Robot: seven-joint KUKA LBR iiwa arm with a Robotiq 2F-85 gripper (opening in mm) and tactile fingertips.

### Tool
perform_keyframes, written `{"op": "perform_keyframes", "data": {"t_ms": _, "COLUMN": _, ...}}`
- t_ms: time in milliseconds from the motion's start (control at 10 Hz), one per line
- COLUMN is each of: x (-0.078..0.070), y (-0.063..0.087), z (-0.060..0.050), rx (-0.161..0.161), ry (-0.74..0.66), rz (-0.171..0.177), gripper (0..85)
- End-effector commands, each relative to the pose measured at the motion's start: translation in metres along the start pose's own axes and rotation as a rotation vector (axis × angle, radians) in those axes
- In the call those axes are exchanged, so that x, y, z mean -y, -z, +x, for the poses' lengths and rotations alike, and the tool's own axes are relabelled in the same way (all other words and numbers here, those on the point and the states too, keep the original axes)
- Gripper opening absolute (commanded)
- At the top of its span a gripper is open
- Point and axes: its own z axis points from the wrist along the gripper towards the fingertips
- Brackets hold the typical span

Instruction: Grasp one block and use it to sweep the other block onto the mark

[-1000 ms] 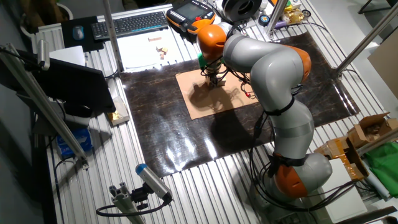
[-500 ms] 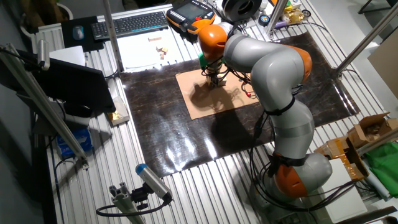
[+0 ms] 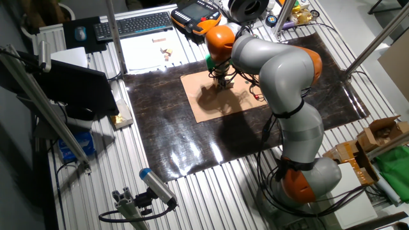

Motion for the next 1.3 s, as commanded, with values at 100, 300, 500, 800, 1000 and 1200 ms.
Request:
{"op": "perform_keyframes", "data": {"t_ms": 100, "x": 0.000, "y": -0.001, "z": -0.004, "rx": -0.005, "ry": 0.006, "rz": -0.003, "gripper": 0.7}}
{"op": "perform_keyframes", "data": {"t_ms": 300, "x": 0.001, "y": 0.000, "z": -0.007, "rx": -0.002, "ry": 0.008, "rz": -0.003, "gripper": 0.7}}
{"op": "perform_keyframes", "data": {"t_ms": 500, "x": 0.001, "y": -0.001, "z": -0.010, "rx": -0.002, "ry": 0.012, "rz": -0.005, "gripper": 0.7}}
{"op": "perform_keyframes", "data": {"t_ms": 800, "x": 0.001, "y": -0.002, "z": -0.013, "rx": -0.002, "ry": 0.015, "rz": -0.006, "gripper": 0.7}}
{"op": "perform_keyframes", "data": {"t_ms": 1000, "x": 0.001, "y": -0.002, "z": -0.015, "rx": -0.004, "ry": 0.017, "rz": -0.006, "gripper": 0.7}}
{"op": "perform_keyframes", "data": {"t_ms": 1200, "x": 0.001, "y": -0.002, "z": -0.018, "rx": -0.002, "ry": 0.018, "rz": -0.008, "gripper": 0.7}}
